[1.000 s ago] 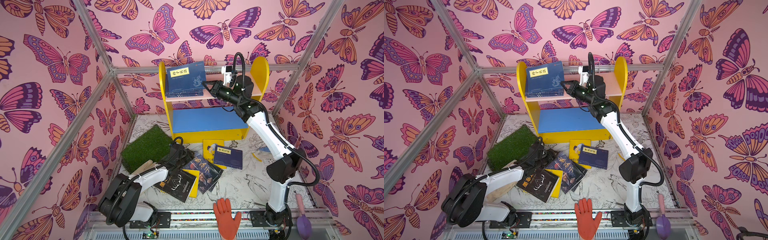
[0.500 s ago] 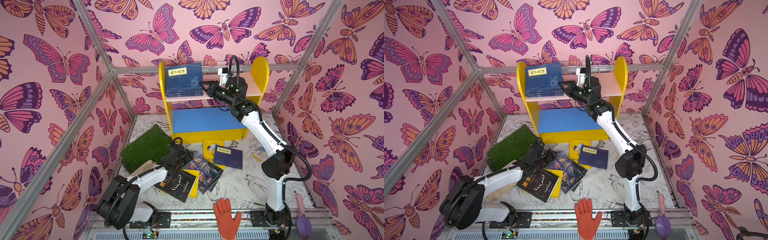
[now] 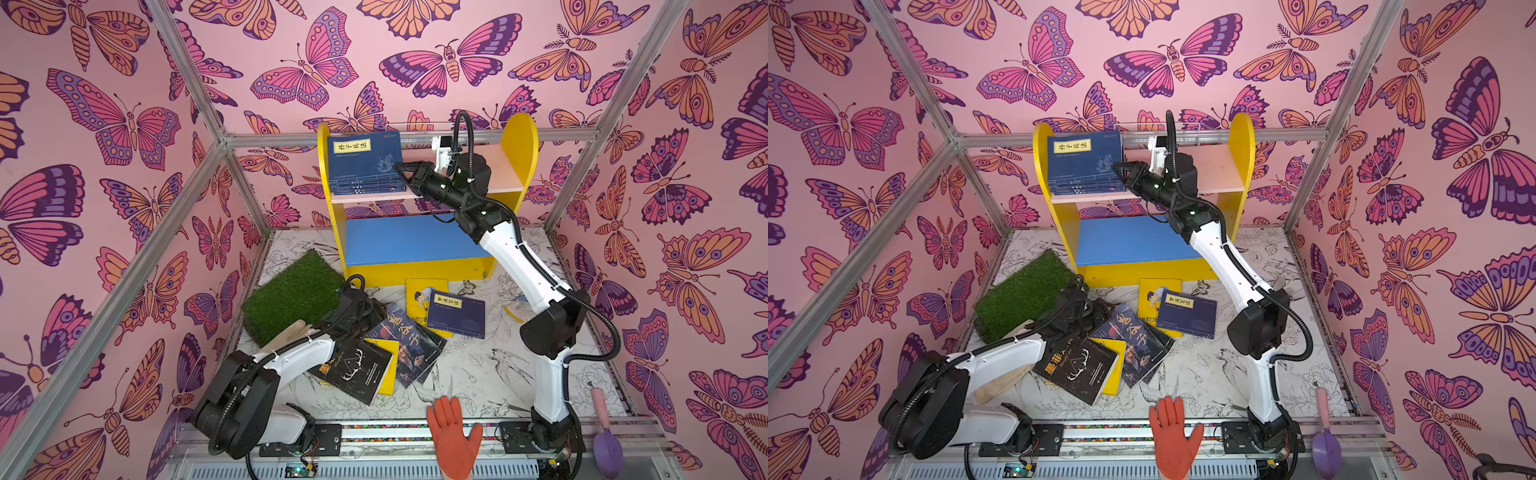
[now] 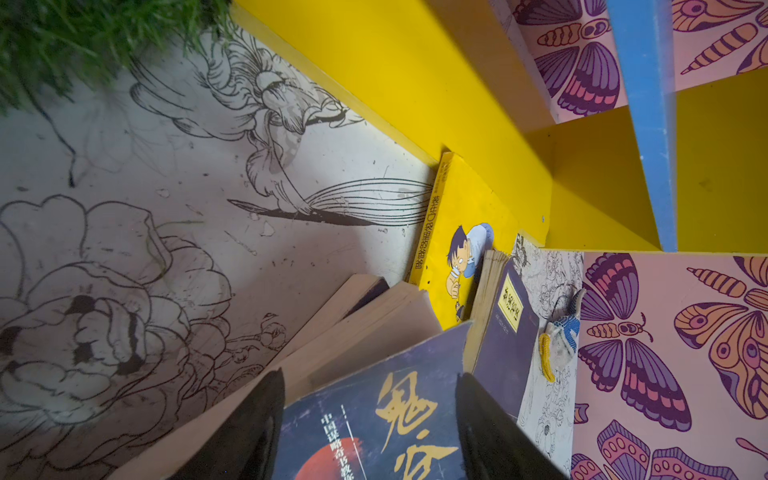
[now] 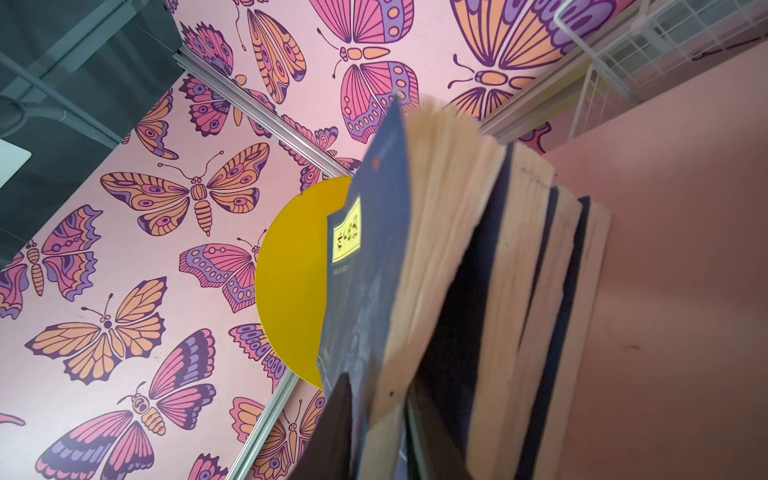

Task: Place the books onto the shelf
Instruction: 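Raise the book to the pink upper shelf with the right gripper, then lower the book onto the stack on the upper shelf with the right gripper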

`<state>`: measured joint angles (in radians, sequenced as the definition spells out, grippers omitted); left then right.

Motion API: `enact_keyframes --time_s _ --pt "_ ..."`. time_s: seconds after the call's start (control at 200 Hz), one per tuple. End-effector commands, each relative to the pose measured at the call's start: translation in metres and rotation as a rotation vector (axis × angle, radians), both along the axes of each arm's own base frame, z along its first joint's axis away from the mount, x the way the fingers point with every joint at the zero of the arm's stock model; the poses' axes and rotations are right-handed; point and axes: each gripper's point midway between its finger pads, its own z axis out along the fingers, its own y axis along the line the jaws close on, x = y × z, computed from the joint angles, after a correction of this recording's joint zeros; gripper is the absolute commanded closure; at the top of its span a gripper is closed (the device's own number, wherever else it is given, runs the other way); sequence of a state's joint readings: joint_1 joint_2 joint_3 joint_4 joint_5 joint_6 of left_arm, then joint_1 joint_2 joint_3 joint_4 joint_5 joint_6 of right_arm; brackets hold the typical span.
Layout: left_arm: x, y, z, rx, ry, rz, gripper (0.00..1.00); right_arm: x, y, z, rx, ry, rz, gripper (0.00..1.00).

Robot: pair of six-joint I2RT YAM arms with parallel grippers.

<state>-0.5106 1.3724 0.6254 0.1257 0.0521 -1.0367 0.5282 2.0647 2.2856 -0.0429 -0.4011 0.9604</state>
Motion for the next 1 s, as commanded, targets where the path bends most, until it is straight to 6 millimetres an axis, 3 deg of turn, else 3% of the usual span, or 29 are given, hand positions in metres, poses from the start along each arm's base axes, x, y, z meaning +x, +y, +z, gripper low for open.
enact_keyframes --time_s 0.0,0.235,0.666,0.992 --pt "-0.004 0.008 -0.007 0.028 0.017 0.010 0.33 -0.007 0.006 0.001 -0.089 -0.050 -0.037 0.71" --pt "-0.005 0.009 -0.007 0.028 0.017 0.013 0.33 -0.002 0.007 -0.023 -0.262 -0.059 -0.131 0.63" --pt "-0.005 0.010 -0.011 0.022 0.032 0.023 0.33 0.002 0.003 -0.034 -0.474 -0.139 -0.245 0.51" --pt "-0.005 0.011 -0.013 0.020 0.042 0.033 0.33 0.001 0.009 -0.056 -0.663 -0.198 -0.285 0.44"
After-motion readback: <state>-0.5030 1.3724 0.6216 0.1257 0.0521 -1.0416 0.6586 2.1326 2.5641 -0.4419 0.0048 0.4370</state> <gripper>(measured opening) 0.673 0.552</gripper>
